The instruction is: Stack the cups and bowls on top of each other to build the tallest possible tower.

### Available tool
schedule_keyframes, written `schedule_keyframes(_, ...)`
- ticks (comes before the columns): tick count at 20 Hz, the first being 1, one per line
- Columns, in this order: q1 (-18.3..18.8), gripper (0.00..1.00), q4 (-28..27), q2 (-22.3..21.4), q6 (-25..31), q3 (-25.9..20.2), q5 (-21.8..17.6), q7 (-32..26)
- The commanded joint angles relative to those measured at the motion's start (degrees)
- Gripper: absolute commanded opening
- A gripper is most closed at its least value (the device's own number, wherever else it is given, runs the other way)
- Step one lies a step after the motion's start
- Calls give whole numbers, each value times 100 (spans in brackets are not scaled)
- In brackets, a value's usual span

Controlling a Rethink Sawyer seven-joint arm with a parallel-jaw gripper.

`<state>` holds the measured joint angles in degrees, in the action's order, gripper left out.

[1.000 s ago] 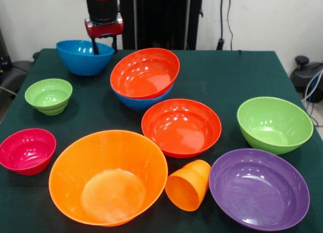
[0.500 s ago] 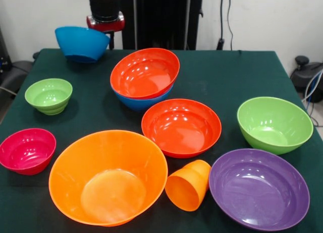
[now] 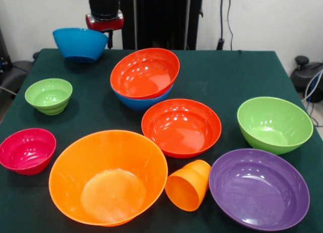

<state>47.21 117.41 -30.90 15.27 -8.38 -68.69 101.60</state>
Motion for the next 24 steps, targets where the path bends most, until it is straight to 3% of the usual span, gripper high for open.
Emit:
schedule_keyframes(1, -135, 0, 47, -495, 628, -758, 549, -699)
schedule_keyframes(5, -328, 0, 150, -1059, 1704, -879, 1240, -1381)
schedule_keyframes(9, -477, 0, 142, -1356, 2343, -984, 1605, -1621)
schedule_keyframes(17, -662, 0, -35, -1569, 3660, -1271, 1914, -2012)
schedule_keyframes(24, -816, 0, -4, -1745, 4053, -1451, 1846, -1847)
